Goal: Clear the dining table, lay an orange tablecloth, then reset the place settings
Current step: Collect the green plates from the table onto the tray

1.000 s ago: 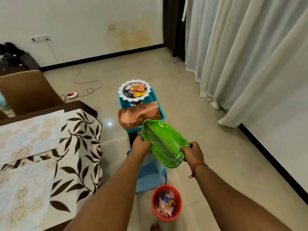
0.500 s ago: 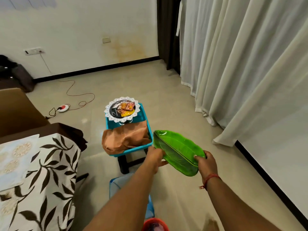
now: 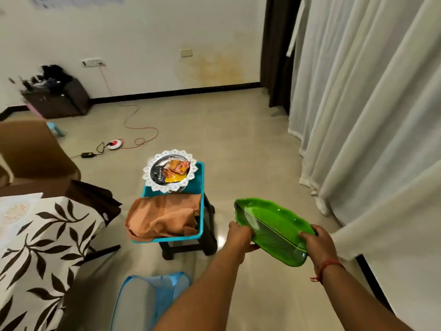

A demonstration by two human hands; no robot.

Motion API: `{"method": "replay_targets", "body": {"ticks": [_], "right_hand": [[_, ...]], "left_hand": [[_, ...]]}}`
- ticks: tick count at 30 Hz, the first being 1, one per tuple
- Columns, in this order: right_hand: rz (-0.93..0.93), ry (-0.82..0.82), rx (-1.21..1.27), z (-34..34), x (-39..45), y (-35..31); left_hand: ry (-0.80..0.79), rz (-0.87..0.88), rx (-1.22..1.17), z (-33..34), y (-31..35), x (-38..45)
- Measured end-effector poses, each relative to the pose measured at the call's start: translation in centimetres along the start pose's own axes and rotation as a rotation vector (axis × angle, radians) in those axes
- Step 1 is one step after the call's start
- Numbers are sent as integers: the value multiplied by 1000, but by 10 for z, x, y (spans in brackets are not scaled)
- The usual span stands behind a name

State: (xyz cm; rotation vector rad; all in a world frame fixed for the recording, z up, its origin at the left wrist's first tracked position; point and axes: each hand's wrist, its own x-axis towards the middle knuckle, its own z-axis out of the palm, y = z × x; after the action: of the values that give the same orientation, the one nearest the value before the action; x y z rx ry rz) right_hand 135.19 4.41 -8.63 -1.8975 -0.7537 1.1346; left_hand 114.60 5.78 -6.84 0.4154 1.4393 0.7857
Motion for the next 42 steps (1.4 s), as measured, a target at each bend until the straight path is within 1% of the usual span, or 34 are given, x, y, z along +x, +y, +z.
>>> {"method": "replay_targets", "body": {"ticks": [2, 6, 11, 16, 19, 23, 26, 28, 32, 34, 39, 42], "right_hand": [[-20, -75, -25, 16, 27, -18], [-34, -154, -25, 59, 73, -50], [-29, -325, -46, 135, 157, -107], [-33, -356, -25, 209, 231, -175], [-11, -386, -39, 259, 264, -210], [27, -512, -68, 324, 308, -251], [47, -649, -114, 386, 338, -290], [57, -760, -177, 426, 349, -310], [55, -981, -290, 484, 355, -340], [23, -1041, -340, 508, 359, -351], [-48, -1263, -526, 578, 345, -355], [-142, -1374, -659, 622, 329, -361]], "left_hand": [[42, 17, -39, 1, 25, 23], [153, 43, -78, -9, 67, 71], [241, 63, -172, -32, 132, 155], [256, 80, -214, -52, 214, 222], [352, 84, -301, -66, 256, 252], [392, 105, -408, -85, 294, 290], [496, 129, -524, -107, 322, 321], [568, 141, -642, -119, 336, 331], [694, 181, -889, -133, 346, 351], [739, 199, -973, -137, 348, 355], [906, 153, -1151, -161, 335, 351], [1070, 81, -1208, -196, 320, 347]]}}
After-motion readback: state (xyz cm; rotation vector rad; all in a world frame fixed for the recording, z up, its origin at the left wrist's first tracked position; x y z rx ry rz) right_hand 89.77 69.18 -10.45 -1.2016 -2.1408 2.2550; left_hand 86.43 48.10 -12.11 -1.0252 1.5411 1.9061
